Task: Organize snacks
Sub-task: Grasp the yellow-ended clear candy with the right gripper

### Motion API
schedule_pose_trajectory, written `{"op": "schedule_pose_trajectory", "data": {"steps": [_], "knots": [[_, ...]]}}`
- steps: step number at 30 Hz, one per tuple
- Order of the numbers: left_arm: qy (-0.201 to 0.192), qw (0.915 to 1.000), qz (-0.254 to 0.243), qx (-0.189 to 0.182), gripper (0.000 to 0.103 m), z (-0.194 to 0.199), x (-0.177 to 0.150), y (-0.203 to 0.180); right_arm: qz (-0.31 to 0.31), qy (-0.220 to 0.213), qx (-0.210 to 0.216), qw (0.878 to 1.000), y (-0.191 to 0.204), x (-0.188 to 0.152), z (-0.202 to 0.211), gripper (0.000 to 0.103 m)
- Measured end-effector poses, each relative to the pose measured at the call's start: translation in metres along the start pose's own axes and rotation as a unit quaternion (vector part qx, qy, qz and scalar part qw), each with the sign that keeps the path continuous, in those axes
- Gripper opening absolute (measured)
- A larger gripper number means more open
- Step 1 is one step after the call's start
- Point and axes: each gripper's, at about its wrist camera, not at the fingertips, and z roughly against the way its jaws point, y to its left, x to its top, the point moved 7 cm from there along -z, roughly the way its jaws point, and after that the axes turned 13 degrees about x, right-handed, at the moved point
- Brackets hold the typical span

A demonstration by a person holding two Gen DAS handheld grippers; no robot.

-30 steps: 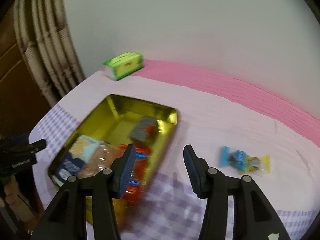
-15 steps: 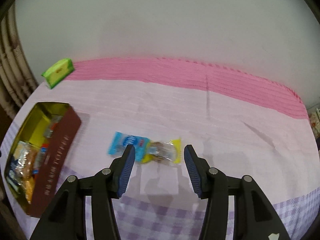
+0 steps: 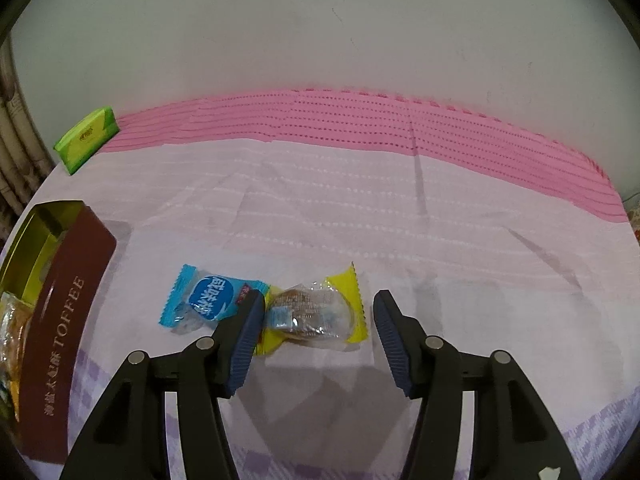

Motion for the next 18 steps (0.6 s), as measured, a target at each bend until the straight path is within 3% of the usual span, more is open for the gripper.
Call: {"op": "schedule_pose_trajectory", "data": {"steps": [5, 9, 18], "knots": [[-0.003, 1.0, -0.007, 0.001, 0.079, 0.003, 0.001, -0.005, 0.002, -0.005, 0.004, 1.0, -0.002, 0.001, -0.008, 0.052], [-0.004, 0.9998, -0.017, -0.002, 0.079, 0.008, 0.002, -0.016, 0.013, -0.008, 0.01, 1.0, 0.0, 0.002, -0.008, 0.039], [-0.02, 0.9965, -0.056, -0.058, 0.079, 0.04, 0.014, -0.075, 0.012, -0.012, 0.019, 1.0, -0.011, -0.006, 0.002, 0.033]]}}
